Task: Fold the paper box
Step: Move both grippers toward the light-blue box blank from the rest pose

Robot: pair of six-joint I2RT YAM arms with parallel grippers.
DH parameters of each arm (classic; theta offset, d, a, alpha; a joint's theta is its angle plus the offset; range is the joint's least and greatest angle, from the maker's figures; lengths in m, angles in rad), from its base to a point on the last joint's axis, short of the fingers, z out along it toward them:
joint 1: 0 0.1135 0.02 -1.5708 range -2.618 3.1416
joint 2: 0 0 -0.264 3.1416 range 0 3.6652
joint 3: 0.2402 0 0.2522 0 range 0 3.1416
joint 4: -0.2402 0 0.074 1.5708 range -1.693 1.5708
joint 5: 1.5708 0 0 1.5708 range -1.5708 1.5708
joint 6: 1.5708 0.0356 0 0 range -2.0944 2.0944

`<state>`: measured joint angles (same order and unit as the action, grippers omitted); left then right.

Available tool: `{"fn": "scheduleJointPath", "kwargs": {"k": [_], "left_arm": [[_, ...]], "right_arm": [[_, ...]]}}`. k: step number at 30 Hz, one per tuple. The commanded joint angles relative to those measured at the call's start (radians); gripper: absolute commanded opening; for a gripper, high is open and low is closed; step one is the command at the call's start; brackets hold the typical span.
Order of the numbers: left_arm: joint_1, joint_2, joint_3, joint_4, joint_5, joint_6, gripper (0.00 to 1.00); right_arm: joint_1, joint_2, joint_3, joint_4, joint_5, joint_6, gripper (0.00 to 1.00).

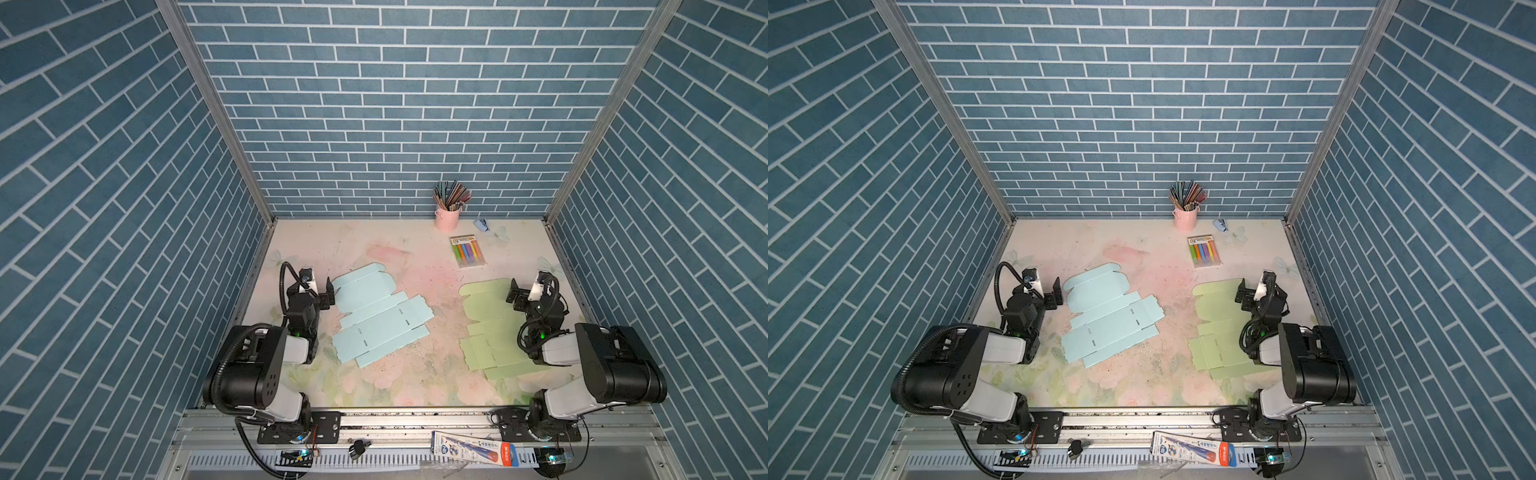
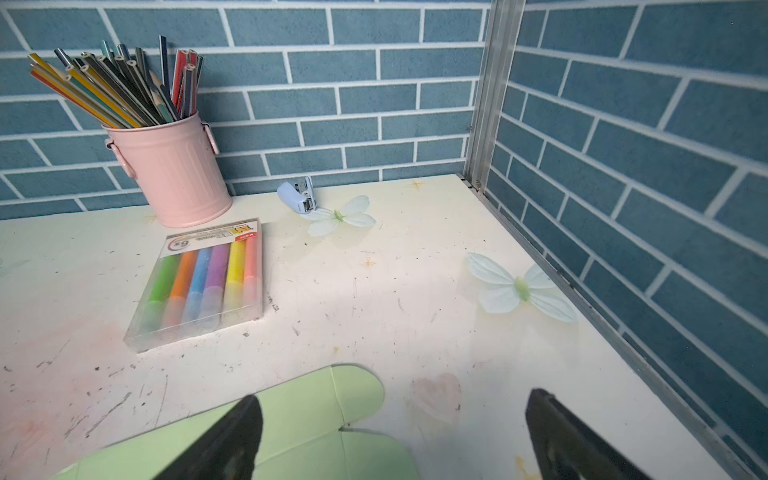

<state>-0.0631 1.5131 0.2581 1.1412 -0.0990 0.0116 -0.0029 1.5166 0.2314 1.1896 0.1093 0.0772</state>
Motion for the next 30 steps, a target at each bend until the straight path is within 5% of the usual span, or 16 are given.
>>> {"fn": "scheduleJointPath", "kwargs": {"k": [1, 30], "left_arm": [[0.005, 0.000, 0.012, 0.009, 0.008, 0.005, 0.89], [0.005, -0.001, 0.012, 0.011, 0.008, 0.005, 0.89]], "right_arm": [[0.000, 0.010, 0.009, 0.019, 0.010, -0.027, 0.99], [-0.003, 0.010, 0.013, 0.013, 0.004, -0.025, 0.99]]}}
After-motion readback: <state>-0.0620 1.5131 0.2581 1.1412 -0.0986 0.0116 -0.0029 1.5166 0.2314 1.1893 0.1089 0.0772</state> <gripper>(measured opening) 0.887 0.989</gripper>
